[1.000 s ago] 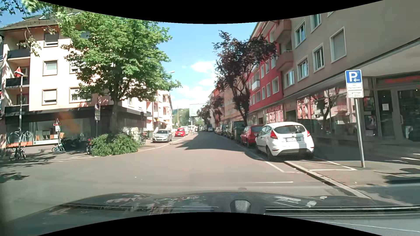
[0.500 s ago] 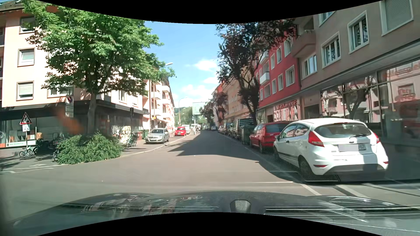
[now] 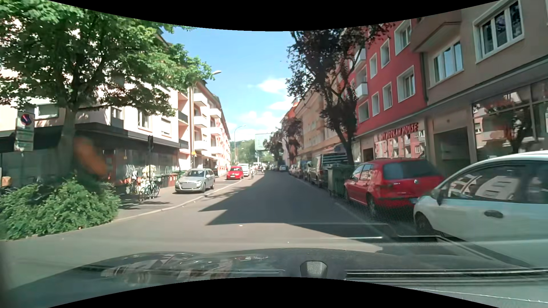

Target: Follow the waypoints while adhering to traffic rules and regulations

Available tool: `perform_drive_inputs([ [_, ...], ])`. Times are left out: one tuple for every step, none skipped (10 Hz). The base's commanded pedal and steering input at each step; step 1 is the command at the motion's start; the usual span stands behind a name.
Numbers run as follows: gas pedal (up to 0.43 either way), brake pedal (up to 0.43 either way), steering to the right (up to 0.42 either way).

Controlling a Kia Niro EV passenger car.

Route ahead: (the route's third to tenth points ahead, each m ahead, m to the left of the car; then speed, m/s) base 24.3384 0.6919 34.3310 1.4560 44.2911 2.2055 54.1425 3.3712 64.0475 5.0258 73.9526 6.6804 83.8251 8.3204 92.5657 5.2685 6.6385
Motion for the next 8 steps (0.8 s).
perform_drive_inputs([
  [0.138,0.0,-0.027],
  [0.138,0.0,-0.027],
  [0.13,0.0,-0.024],
  [0.118,0.0,-0.018],
  [0.11,0.0,-0.016],
  [0.098,0.0,-0.016],
  [0.098,0.0,-0.016],
  [0.087,0.0,-0.016],
])
